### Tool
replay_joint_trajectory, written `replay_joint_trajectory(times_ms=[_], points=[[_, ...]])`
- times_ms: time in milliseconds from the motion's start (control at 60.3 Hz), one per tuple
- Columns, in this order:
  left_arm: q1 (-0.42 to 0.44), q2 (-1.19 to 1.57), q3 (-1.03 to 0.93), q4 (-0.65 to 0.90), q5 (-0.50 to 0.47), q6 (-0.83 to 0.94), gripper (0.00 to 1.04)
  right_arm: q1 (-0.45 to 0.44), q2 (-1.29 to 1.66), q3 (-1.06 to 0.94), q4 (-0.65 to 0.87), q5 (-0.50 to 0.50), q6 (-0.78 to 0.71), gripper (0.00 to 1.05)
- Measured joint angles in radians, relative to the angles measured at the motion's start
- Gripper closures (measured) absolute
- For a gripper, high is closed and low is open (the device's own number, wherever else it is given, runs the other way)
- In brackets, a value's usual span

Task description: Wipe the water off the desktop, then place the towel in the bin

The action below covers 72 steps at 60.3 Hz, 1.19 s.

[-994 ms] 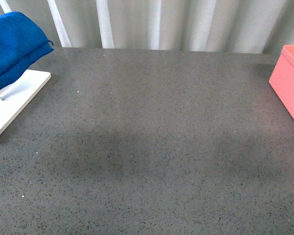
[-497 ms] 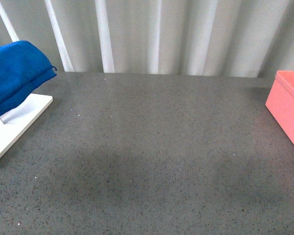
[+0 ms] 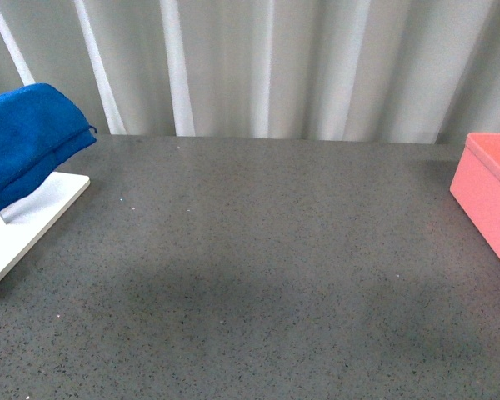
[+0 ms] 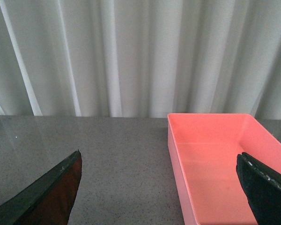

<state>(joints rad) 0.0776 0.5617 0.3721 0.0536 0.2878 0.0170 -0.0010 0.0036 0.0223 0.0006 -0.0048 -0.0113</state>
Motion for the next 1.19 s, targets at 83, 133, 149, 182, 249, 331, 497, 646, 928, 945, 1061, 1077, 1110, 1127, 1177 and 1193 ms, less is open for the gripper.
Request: replay_joint_trajectory(times_ms=[83, 133, 149, 182, 249, 331, 497, 646, 928, 945, 1061, 1077, 1110, 1127, 1177, 1193], points=[[-0.055, 0.22, 0.174, 0.076, -0.045, 0.027, 0.07, 0.0, 0.0, 0.0, 0.0, -0.001, 0.0, 0.07], [-0.079, 0.337, 0.267, 0.079, -0.064, 0.047, 0.07, 0.0, 0.0, 0.0, 0.0, 0.0, 0.0, 0.07], [-0.088, 0.387, 0.307, 0.069, -0.08, 0.061, 0.07, 0.0, 0.0, 0.0, 0.0, 0.0, 0.0, 0.07], [-0.099, 0.514, 0.414, 0.033, -0.095, 0.101, 0.07, 0.0, 0.0, 0.0, 0.0, 0.0, 0.0, 0.07], [-0.101, 0.778, 0.672, -0.112, -0.127, 0.189, 0.07, 0.0, 0.0, 0.0, 0.0, 0.0, 0.0, 0.07], [-0.089, 1.027, 0.969, -0.324, -0.143, 0.295, 0.07, 0.0, 0.0, 0.0, 0.0, 0.0, 0.0, 0.07], [0.008, 1.458, 1.533, -0.745, -0.201, 0.44, 0.07, 0.0, 0.0, 0.0, 0.0, 0.0, 0.0, 0.07], [0.088, 1.597, 1.7, -0.85, -0.233, 0.477, 0.07, 0.0, 0.0, 0.0, 0.0, 0.0, 0.0, 0.07], [0.142, 1.72, 1.81, -0.984, -0.152, 0.398, 0.07, 0.0, 0.0, 0.0, 0.0, 0.0, 0.0, 0.07], [0.14, 1.723, 1.809, -0.983, -0.146, 0.396, 0.07, 0.0, 0.0, 0.0, 0.0, 0.0, 0.0, 0.07], [0.115, 1.733, 1.793, -0.964, -0.144, 0.393, 0.07, 0.0, 0.0, 0.0, 0.0, 0.0, 0.0, 0.07], [0.113, 1.735, 1.793, -0.962, -0.143, 0.393, 0.07, 0.0, 0.0, 0.0, 0.0, 0.0, 0.0, 0.07], [0.108, 1.738, 1.793, -0.961, -0.139, 0.39, 0.07, 0.0, 0.0, 0.0, 0.0, 0.0, 0.0, 0.07], [0.101, 1.742, 1.793, -0.957, -0.139, 0.388, 0.07, 0.0, 0.0, 0.0, 0.0, 0.0, 0.0, 0.07], [0.094, 1.748, 1.793, -0.95, -0.138, 0.386, 0.07, 0.0, 0.0, 0.0, 0.0, 0.0, 0.0, 0.07], [0.09, 1.751, 1.791, -0.945, -0.139, 0.386, 0.07, 0.0, 0.0, 0.0, 0.0, 0.0, 0.0, 0.07]])
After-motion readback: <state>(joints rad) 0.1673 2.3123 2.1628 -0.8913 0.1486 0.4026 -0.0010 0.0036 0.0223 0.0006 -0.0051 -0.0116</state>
